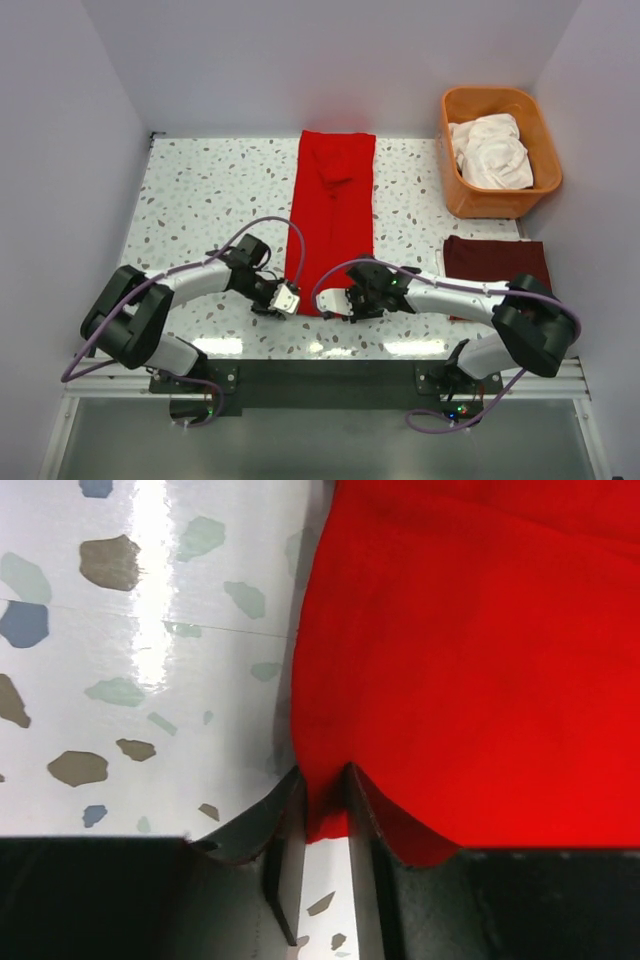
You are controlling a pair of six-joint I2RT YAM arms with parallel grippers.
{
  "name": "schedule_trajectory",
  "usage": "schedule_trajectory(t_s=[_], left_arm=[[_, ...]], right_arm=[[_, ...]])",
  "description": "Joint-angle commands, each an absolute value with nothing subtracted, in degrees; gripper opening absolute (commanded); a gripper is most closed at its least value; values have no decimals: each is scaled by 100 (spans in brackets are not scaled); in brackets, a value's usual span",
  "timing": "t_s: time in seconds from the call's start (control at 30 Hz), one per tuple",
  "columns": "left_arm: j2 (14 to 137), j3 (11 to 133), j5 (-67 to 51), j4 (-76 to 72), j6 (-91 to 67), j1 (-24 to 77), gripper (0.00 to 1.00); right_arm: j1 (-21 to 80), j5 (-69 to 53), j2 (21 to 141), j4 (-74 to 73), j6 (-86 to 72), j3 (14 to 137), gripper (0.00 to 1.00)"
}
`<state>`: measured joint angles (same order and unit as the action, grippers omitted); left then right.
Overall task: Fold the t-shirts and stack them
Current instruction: Fold the tshirt
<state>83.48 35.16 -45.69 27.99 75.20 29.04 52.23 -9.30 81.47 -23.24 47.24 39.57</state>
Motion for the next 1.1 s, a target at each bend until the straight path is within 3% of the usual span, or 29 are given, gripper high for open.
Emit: schedule_trajectory(t_s=[0.0, 0.23, 0.43, 0.8, 1.07], left_arm=[[8569, 3524, -4043, 2470, 7427, 2944, 42], [8613, 3533, -3876, 2285, 7233, 2944, 18], [8254, 3621, -4226, 2697, 7330, 2953, 0], [6655, 3919, -5177, 4825, 7559, 3111, 0], [7311, 4981, -5229, 4799, 7505, 2550, 0]], right_arm=[[5238, -607, 8411, -2180, 4808, 3604, 22], [5238, -562, 8279, -2153, 4772, 3551, 0], [5282, -808, 7920, -2538, 4597, 3735, 0], [5924, -1441, 6566, -4199, 3489, 4385, 0], [4835, -1634, 7003, -4508, 4306, 5264, 0]])
